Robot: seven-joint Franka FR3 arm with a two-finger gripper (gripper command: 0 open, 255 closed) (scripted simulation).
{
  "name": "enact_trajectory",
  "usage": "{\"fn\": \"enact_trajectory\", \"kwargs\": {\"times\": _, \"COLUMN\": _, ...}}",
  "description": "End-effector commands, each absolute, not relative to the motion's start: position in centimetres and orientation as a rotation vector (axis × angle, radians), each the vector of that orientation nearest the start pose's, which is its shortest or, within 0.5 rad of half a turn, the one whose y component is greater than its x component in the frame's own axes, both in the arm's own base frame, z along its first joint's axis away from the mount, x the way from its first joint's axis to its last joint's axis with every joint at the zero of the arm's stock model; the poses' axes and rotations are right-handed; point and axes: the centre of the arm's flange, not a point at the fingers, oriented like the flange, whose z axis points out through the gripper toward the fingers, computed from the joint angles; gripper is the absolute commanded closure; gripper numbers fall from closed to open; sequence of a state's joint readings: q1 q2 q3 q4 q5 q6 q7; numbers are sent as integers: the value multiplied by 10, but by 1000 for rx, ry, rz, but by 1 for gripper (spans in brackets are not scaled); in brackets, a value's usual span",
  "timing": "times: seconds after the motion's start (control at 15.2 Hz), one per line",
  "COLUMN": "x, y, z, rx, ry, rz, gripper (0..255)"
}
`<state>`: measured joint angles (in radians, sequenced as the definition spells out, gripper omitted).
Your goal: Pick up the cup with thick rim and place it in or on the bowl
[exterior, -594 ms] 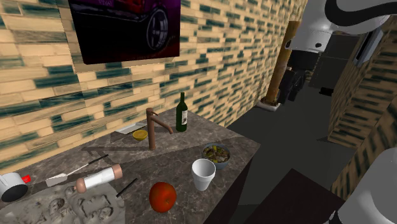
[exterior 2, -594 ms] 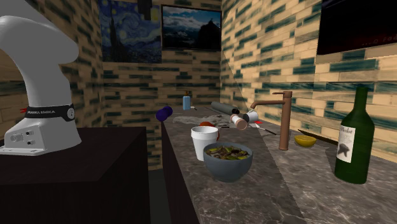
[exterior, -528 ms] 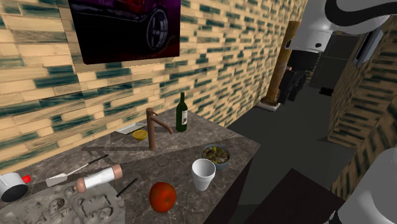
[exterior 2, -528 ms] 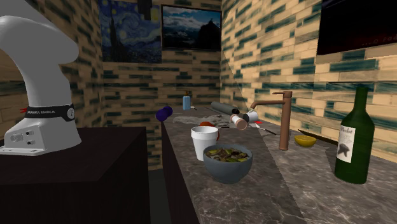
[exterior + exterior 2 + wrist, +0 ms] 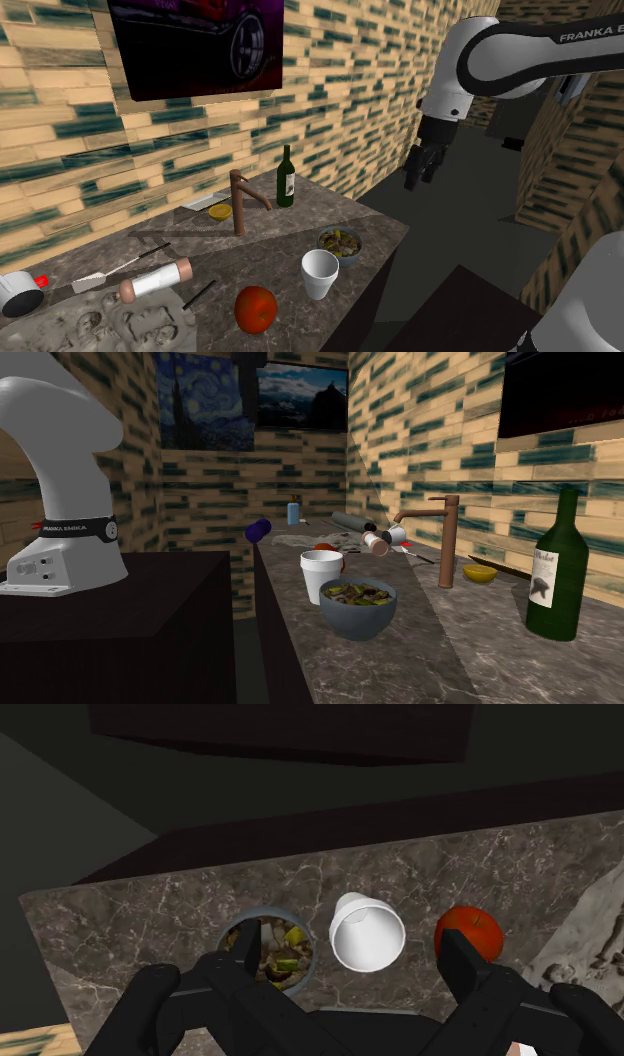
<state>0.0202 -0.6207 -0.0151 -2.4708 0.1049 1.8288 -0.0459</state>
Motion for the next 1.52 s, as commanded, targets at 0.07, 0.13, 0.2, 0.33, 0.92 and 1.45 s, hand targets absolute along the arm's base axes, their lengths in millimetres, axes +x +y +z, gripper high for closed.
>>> {"fn": "enact_trajectory", "kwargs": {"times": 0.07, "x": 382, "y": 17, "z": 470, "rx": -3039, "ry": -45, "rz": 24, "gripper": 0}}
{"fn": "enact_trajectory", "kwargs": {"times": 0.13, "x": 388, "y": 20, "z": 458, "rx": -3041, "ry": -47, "rz": 23, "gripper": 0}}
{"fn": "enact_trajectory", "kwargs": {"times": 0.2, "x": 394, "y": 23, "z": 447, "rx": -3044, "ry": -49, "rz": 23, "gripper": 0}}
{"fn": "enact_trajectory", "kwargs": {"times": 0.33, "x": 407, "y": 28, "z": 424, "rx": -3049, "ry": -53, "rz": 22, "gripper": 0}}
{"fn": "enact_trajectory", "kwargs": {"times": 0.92, "x": 463, "y": 52, "z": 322, "rx": -3071, "ry": -71, "rz": 20, "gripper": 0}}
{"fn": "enact_trajectory", "kwargs": {"times": 1.45, "x": 514, "y": 71, "z": 231, "rx": -3091, "ry": -87, "rz": 17, "gripper": 0}}
